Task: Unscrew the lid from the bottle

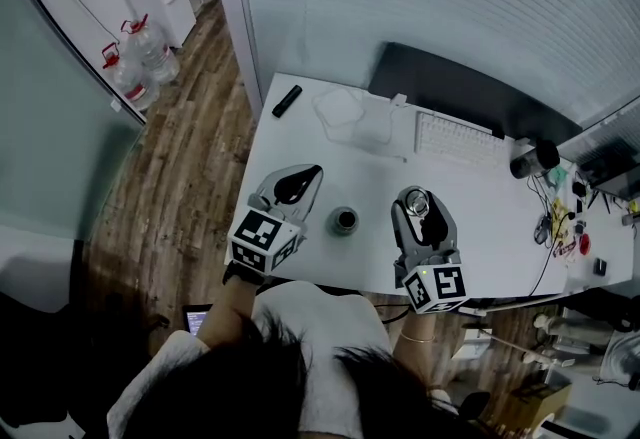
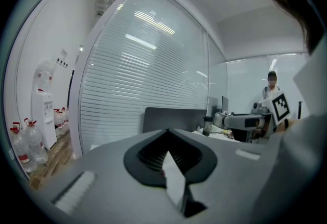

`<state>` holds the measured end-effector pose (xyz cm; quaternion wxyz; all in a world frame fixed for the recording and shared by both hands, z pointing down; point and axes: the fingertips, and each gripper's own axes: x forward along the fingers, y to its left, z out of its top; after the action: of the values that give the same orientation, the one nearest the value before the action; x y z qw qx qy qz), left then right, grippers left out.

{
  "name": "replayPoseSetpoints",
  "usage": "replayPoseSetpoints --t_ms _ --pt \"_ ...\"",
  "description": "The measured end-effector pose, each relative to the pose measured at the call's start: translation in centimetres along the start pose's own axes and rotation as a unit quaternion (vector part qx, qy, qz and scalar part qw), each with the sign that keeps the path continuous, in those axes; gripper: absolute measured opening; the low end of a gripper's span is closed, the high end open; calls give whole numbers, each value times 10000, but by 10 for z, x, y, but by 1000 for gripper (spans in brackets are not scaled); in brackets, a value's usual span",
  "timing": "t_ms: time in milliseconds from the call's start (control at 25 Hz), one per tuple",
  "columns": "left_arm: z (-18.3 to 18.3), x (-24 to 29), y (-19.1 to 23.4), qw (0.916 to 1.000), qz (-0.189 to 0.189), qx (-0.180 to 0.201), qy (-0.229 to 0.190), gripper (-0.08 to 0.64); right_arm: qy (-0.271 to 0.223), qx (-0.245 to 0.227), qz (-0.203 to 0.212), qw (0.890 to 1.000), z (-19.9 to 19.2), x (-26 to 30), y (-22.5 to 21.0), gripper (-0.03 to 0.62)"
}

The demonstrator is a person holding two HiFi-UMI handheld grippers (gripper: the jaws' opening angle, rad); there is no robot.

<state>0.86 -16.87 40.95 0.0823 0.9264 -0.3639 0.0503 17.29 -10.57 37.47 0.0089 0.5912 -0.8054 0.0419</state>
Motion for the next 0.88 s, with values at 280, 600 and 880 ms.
replayPoseSetpoints --t_ms 280,600,880 --pt "8 5 -1 10000 16 13 -70 58 50 -6 75 10000 -7 4 -3 250" --pt "13 9 -5 9999 1 44 -109 58 -3 58 52 10000 -7 3 -8 250" --pt "16 9 -6 9999 2 49 -133 58 -39 49 23 10000 -2 3 -9 250"
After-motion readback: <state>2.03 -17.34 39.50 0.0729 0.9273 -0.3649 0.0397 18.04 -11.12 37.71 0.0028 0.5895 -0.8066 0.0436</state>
